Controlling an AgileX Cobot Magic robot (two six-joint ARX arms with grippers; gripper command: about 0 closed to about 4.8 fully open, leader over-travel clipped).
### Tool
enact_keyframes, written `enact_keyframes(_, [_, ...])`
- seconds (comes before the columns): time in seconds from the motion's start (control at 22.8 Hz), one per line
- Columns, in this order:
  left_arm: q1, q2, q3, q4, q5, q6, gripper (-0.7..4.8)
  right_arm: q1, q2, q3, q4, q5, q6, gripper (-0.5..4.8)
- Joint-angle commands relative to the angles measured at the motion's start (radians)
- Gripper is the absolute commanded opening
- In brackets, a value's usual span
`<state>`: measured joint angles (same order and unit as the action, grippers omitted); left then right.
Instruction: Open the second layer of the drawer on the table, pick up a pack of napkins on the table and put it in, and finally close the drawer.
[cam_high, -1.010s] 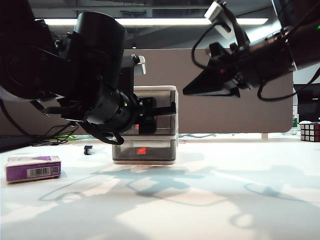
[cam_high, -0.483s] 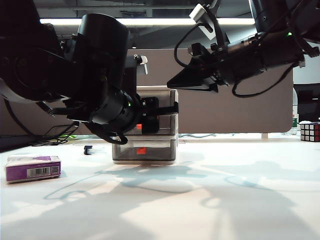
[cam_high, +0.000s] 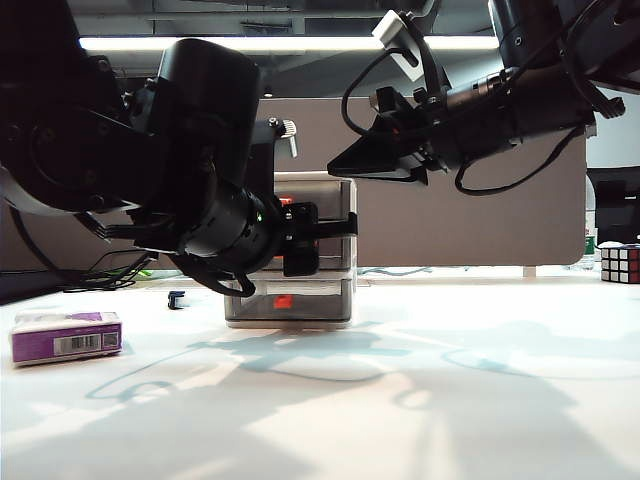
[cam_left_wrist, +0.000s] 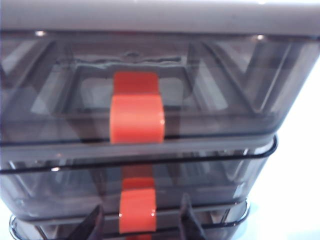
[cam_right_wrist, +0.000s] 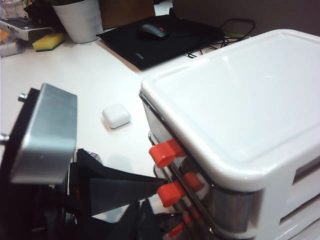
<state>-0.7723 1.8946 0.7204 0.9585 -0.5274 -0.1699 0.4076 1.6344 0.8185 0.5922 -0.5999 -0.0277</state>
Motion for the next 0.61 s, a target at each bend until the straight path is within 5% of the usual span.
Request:
enact_keyframes(0.04, [0.002,0.005,0.015,0.023,-0.003,0.006,1.83,0.001,-0.002,0.004,0.010,-0.006,0.001,-0.05])
enact_keyframes(0.61, [0.002,0.023,0.038,0.025,-0.015,0.040,1.74,0.001,-0.002,0.004,0.009,-0.006,0.000,-0.05])
